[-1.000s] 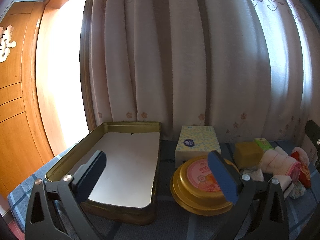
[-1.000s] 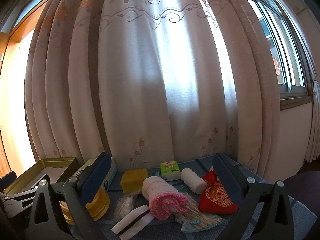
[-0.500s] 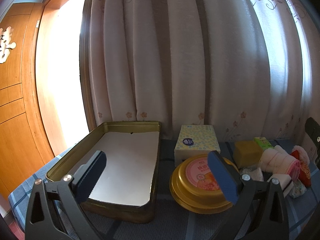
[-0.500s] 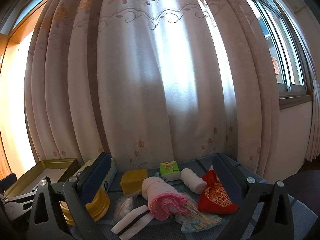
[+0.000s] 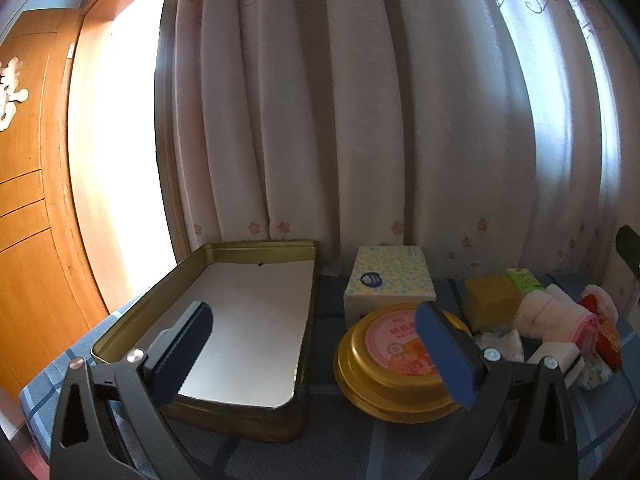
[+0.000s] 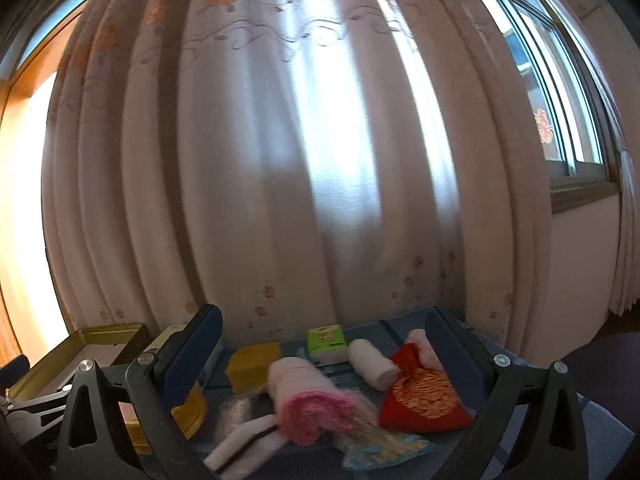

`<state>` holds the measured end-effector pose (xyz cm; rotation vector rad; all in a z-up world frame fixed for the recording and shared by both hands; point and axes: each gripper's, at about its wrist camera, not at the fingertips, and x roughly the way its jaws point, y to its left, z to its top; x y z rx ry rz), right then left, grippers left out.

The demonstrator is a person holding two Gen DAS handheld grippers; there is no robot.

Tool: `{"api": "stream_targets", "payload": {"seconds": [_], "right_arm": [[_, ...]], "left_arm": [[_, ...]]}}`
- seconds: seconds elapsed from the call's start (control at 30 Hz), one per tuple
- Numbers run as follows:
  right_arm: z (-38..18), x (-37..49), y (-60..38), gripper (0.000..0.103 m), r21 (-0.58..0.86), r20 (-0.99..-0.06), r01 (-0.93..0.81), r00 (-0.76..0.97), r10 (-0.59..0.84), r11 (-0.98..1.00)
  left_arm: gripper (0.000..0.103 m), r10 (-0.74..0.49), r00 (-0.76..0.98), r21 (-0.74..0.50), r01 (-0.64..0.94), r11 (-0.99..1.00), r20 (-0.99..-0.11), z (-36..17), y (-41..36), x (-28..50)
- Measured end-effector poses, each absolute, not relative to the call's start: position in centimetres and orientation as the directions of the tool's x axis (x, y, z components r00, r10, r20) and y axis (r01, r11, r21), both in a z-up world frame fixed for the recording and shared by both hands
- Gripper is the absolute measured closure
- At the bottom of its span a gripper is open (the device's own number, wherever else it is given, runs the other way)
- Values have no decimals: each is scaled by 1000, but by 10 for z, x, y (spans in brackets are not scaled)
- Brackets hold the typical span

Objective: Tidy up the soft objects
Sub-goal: 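Grasp the white-and-black sponge with the left gripper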

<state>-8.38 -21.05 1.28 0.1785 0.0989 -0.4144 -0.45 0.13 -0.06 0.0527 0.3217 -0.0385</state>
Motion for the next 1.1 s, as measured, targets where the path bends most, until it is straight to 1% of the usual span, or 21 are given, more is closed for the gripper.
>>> {"api": "stream_targets", "payload": {"seconds": [0.1, 0.23, 0.33, 0.37, 0.47, 0.6, 0.67, 0.73, 0.8, 0.83, 0.9, 0.97, 1.0, 1.03, 1.07, 1.1], "right_arm": [[13, -88, -229, 1, 132, -141, 441, 895, -424, 888], [14, -100, -260, 1, 114, -146, 504, 861, -487, 856], [11, -110, -291, 1, 169, -189, 541, 838, -512, 824], [9, -116, -304, 1, 223, -205, 545, 837, -508, 808], [2, -122, -325, 1, 320, -240, 550, 835, -496, 771], [-1, -123, -335, 1, 364, -264, 540, 841, -472, 758], [-1, -123, -334, 1, 367, -261, 534, 845, -467, 762], [-2, -121, -334, 1, 364, -265, 530, 847, -461, 765], [-3, -121, -333, 1, 368, -272, 526, 850, -452, 767], [-4, -120, -333, 1, 373, -274, 523, 851, -448, 766], [-5, -122, -336, 1, 390, -277, 520, 853, -441, 760], [-7, -123, -340, 1, 410, -279, 520, 854, -439, 749], [-7, -124, -341, 1, 418, -281, 518, 855, -436, 746], [-8, -124, -343, 1, 430, -283, 508, 861, -423, 746], [-9, -124, -344, 1, 435, -285, 507, 862, -420, 744], [-9, -124, -344, 1, 437, -287, 507, 862, -419, 743]], "left_arm": [[0, -45, 948, 55, 66, 996, -316, 0, -2, -8], [0, -106, 946, 73, 134, 988, -305, 0, -10, -16], [0, -146, 938, 80, 180, 980, -314, 0, -18, -20], [0, -167, 934, 79, 201, 976, -317, 0, -22, -22], [0, -237, 913, 90, 281, 956, -331, 0, -35, -29], [0, -336, 886, 178, 404, 897, -319, 0, -62, -46], [0, -410, 849, 200, 488, 849, -333, -1, -75, -54], [0, -452, 817, 226, 546, 807, -358, -3, -90, -59], [4, -454, 802, 276, 571, 773, -387, -7, -107, -61], [8, -449, 797, 299, 579, 759, -405, -9, -115, -60], [12, -431, 780, 331, 596, 732, -454, -15, -131, -56], [22, -416, 750, 323, 619, 716, -513, -21, -140, -49], [25, -410, 741, 319, 623, 714, -531, -22, -144, -46], [30, -403, 735, 314, 625, 714, -545, -24, -146, -41], [37, -398, 728, 309, 627, 715, -558, -25, -148, -37], [42, -394, 720, 301, 630, 716, -571, -27, -152, -33]]}}
